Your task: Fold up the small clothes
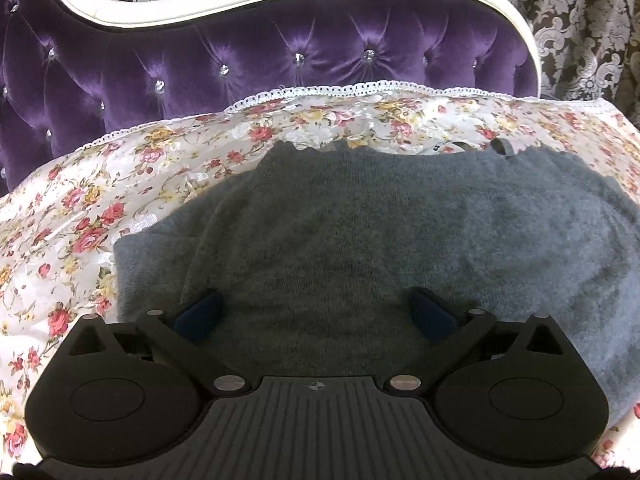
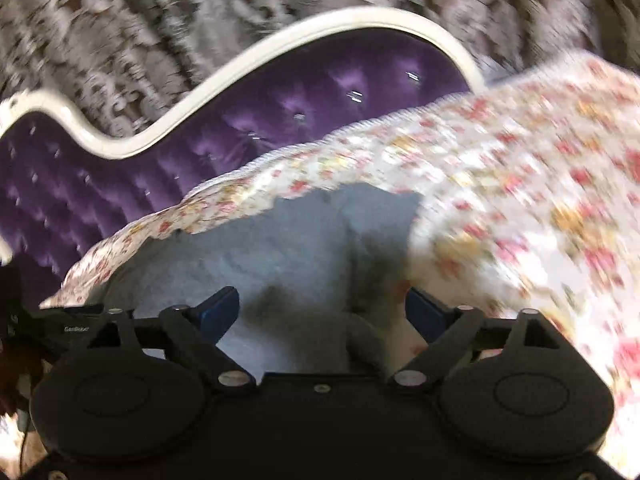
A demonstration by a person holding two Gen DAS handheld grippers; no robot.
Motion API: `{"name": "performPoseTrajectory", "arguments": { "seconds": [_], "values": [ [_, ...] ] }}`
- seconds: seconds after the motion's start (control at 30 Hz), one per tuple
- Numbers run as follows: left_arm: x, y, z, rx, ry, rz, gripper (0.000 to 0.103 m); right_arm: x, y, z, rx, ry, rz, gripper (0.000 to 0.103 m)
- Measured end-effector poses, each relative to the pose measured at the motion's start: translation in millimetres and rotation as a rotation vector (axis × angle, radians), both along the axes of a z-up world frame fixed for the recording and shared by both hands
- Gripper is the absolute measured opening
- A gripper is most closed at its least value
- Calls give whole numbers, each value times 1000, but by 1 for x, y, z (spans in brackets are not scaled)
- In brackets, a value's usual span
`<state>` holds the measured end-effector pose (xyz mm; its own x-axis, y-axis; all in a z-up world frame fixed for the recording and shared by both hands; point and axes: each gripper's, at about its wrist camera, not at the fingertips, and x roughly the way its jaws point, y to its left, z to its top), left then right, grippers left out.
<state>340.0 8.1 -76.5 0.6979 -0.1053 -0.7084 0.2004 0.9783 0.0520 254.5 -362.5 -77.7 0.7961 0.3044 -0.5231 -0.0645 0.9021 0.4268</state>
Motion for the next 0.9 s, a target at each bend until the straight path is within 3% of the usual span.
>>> {"name": "performPoseTrajectory", "arguments": {
  "seconds": [0.23, 0.43, 0.53, 0.7, 0.8, 0.9],
  "values": [
    [2, -1, 0, 3, 12, 6, 103, 15, -15, -13, 108, 45, 56, 93],
    [5, -1, 1, 5, 27, 8, 103, 50, -22, -23, 304, 83, 134, 96],
    [12, -1, 12, -9, 83, 0, 101, 62, -19, -21, 290, 109, 148, 96],
    [16, -9, 41, -168, 94, 24, 100, 61, -13, -20, 237, 106, 174, 96],
    [24, -40, 52, -155, 63, -17, 100, 59, -13, -21, 228, 92, 180, 96],
    [33, -66, 45, -145, 59, -42, 100, 58, -12, -20, 216, 90, 184, 96]
  ]
}}
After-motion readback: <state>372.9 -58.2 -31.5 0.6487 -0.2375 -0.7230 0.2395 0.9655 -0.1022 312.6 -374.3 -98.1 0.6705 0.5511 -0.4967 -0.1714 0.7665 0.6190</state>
